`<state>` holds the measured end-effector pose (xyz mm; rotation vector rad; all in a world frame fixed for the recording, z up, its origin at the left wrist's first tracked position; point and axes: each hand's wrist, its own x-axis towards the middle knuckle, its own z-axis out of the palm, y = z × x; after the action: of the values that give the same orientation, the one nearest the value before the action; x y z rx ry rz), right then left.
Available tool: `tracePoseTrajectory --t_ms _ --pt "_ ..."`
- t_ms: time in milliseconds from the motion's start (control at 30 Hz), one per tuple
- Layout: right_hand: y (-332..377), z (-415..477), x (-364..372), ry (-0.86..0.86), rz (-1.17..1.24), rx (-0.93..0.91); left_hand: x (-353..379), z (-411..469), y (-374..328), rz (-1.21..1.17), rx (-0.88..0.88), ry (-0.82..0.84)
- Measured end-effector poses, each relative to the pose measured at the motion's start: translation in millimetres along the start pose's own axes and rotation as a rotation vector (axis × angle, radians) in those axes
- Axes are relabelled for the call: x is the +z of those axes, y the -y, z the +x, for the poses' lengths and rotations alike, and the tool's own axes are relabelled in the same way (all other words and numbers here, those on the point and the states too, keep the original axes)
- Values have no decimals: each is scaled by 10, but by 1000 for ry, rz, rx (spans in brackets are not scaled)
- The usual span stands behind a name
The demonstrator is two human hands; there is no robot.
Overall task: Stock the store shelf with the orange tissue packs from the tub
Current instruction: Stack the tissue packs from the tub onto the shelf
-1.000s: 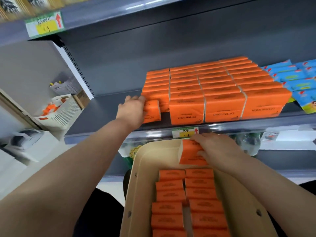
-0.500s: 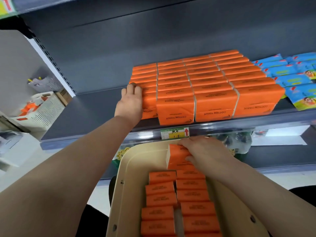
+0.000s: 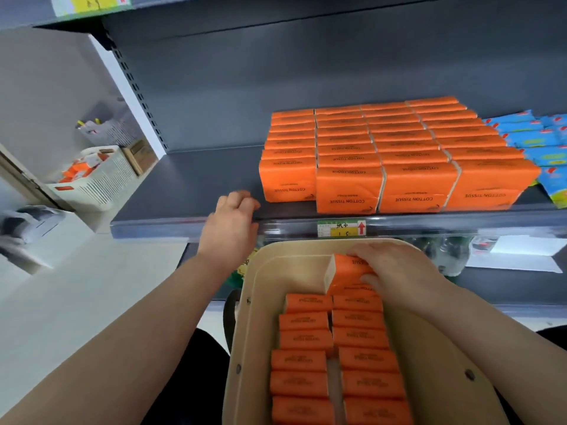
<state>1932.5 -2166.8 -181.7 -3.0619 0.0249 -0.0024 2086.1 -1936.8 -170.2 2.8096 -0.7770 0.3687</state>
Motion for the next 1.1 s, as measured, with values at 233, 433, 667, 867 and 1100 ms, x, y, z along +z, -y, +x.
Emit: tracePoseTrajectory --t_ms 233,433,667,867,1100 --pt "270 96 -243 -24 -4 19 22 -112 180 84 -86 110" --pt "654 725 -708 -163 8 3 35 -8 203 -7 -125 106" --pt "849 1531 -801 -187 14 -16 -1 49 256 -103 -172 80" --pt "856 1671 -609 -202 -159 10 -32 63 310 -133 -174 39" --pt "907 1662 -569 -259 -281 45 -32 98 291 -137 -167 8"
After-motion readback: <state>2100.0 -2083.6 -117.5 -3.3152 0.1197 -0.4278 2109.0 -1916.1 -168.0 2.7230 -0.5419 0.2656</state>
